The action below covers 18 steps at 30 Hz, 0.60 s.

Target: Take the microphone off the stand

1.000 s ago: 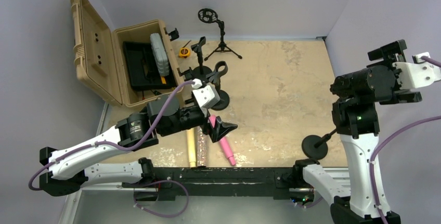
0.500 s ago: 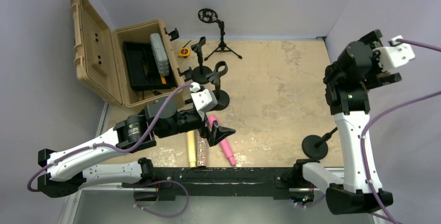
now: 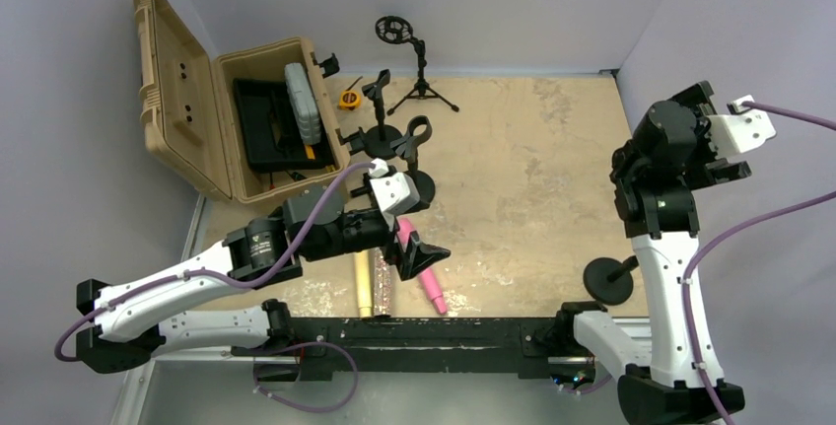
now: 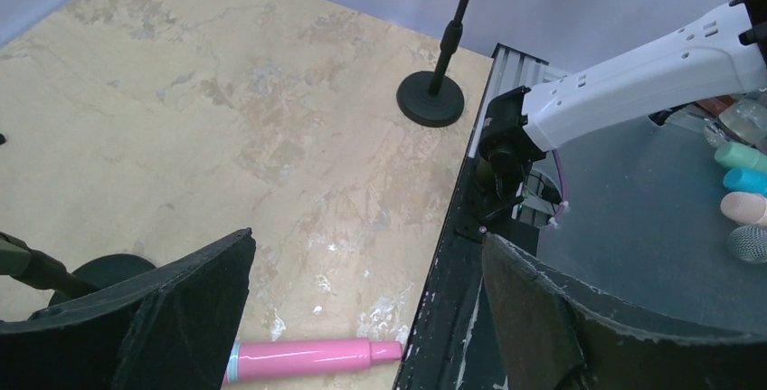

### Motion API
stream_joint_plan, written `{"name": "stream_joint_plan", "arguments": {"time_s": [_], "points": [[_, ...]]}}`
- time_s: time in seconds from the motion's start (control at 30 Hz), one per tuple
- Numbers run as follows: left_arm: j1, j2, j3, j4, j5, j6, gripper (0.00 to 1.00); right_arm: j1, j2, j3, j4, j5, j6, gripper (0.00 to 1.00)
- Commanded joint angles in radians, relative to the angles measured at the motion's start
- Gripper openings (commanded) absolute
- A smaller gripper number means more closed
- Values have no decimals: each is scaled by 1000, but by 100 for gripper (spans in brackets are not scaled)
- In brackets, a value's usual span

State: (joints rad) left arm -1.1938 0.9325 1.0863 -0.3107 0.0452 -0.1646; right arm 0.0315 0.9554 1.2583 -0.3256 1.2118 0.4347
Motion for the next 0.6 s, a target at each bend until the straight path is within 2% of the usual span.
{"name": "stream_joint_plan", "arguments": {"time_s": [0.0,0.2,0.37,0.57], "points": [[-6,7,0,37,19,-10,93,-3,-23,-47,58,3,-51,99],[-6,12,-3,36,22,-12,93,-2,-91,-148,195,-49,-223,99],[-6,17,-6,36,28,-19,93,-2,-64,-150,198,-85,-232,98],[-6,16,-10,36,24,-18,93,-1,-11,-148,208,-69,-231,90]]}}
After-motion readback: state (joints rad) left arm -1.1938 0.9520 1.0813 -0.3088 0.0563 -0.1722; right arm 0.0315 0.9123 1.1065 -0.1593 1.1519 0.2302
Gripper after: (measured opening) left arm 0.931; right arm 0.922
